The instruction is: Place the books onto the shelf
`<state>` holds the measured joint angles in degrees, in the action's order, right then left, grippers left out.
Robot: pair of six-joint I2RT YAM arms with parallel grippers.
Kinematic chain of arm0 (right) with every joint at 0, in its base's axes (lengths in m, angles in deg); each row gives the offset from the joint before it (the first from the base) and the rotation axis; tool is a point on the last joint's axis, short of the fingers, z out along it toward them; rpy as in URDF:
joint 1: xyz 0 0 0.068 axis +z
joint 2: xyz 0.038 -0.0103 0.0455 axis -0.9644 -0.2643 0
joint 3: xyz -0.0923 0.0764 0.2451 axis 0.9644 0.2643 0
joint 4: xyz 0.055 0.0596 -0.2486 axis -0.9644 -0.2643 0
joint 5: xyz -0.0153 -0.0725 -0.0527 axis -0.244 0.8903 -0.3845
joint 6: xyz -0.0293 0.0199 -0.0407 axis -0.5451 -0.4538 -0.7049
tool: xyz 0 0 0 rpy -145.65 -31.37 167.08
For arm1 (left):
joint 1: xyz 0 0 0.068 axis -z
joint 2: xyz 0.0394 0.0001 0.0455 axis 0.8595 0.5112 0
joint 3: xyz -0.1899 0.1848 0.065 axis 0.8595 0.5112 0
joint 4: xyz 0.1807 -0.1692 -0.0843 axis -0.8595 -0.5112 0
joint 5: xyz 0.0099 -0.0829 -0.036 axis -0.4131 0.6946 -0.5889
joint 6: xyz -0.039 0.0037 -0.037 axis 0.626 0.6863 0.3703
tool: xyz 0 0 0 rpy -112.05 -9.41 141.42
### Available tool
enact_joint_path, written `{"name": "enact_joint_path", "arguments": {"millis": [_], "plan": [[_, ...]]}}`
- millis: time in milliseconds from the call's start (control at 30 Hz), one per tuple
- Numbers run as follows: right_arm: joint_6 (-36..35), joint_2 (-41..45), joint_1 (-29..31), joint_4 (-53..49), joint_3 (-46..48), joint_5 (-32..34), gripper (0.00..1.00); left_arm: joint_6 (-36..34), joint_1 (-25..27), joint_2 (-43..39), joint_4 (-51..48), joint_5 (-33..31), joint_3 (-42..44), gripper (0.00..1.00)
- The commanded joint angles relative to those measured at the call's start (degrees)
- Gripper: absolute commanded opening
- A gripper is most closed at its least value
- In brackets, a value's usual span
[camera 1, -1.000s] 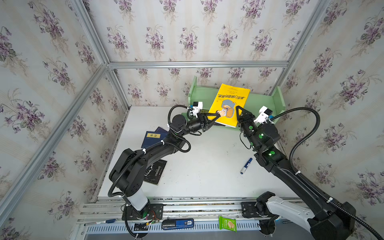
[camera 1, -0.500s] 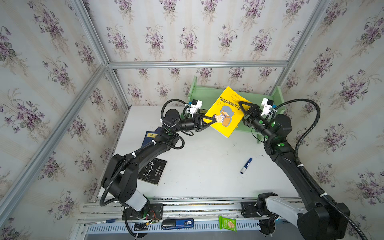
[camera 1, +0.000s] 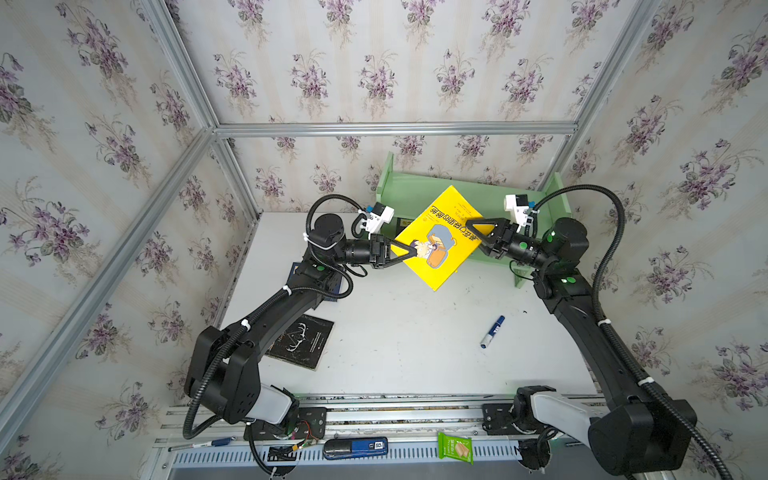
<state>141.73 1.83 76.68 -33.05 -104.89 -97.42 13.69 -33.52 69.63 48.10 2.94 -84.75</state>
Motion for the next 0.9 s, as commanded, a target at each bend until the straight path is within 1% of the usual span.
{"name": "enact_joint_path", "arguments": {"millis": [0,133,233,267,333,433,467,500,533,567,600,700,767,867], "plan": [[-0.5,-0.49,-0.27,1.53,-1.55,-2.9,0.53,-5.96,-0.07,-1.19,-3.19,2.24,-1.13,0.14],[-0.44,-0.91,-0.86,1.54,-1.92,-4.13,0.42,-11.69,-0.17,-2.2,-10.19,2.21,-2.38,0.15],[-0.12,-0.87,-1.01,1.53,-1.5,-4.71,0.34,-15.2,-0.55,-2.4,-15.76,1.44,-4.33,0.18],[-0.13,-0.72,-1.02,1.51,-1.26,-4.62,0.29,-15.87,-0.67,-2.4,-16.74,1.16,-4.94,0.21],[-0.09,-0.29,-1.03,1.49,-0.88,-4.29,0.24,-16.07,-1.16,-2.27,-17.25,0.49,-6.12,0.24],[0.84,0.49,-1.04,1.71,-0.21,-1.88,0.22,-15.38,-1.8,-1.56,-17.7,-1.54,-8.32,0.34],[1.61,0.83,-1.04,2.05,0.18,-0.35,0.21,-14.69,-2.07,-1.16,-17.74,-2.76,-8.99,0.44],[3.1,1.18,-1.03,2.71,0.86,1.85,0.15,-13.79,-2.39,-0.71,-17.69,-4.56,-9.31,0.46],[4.6,1.49,-1.06,3.73,1.75,3.8,0.08,-13.33,-2.6,-0.25,-17.78,-6.04,-9.64,0.51],[6.59,1.72,-1.06,5.19,2.83,5.82,0.0,-12.45,-2.92,0.27,-17.81,-8.02,-9.7,0.54],[8.75,1.9,-1.04,6.79,3.85,8.26,0.0,-11.54,-3.29,0.73,-17.67,-9.74,-9.54,0.59],[14.47,1.52,-1.09,12.72,6.53,12.75,0.0,-8.42,-4.39,1.03,-15.49,-14.05,-7.95,0.68],[17.64,1.12,-1.12,16.13,7.96,15.62,0.0,-7.2,-5.11,0.48,-15.14,-16.94,-6.57,0.78],[20.57,0.83,-1.19,19.47,9.22,19.83,0.0,-7.23,-5.87,-1.48,-15.53,-21.69,-3.68,0.82]]}}
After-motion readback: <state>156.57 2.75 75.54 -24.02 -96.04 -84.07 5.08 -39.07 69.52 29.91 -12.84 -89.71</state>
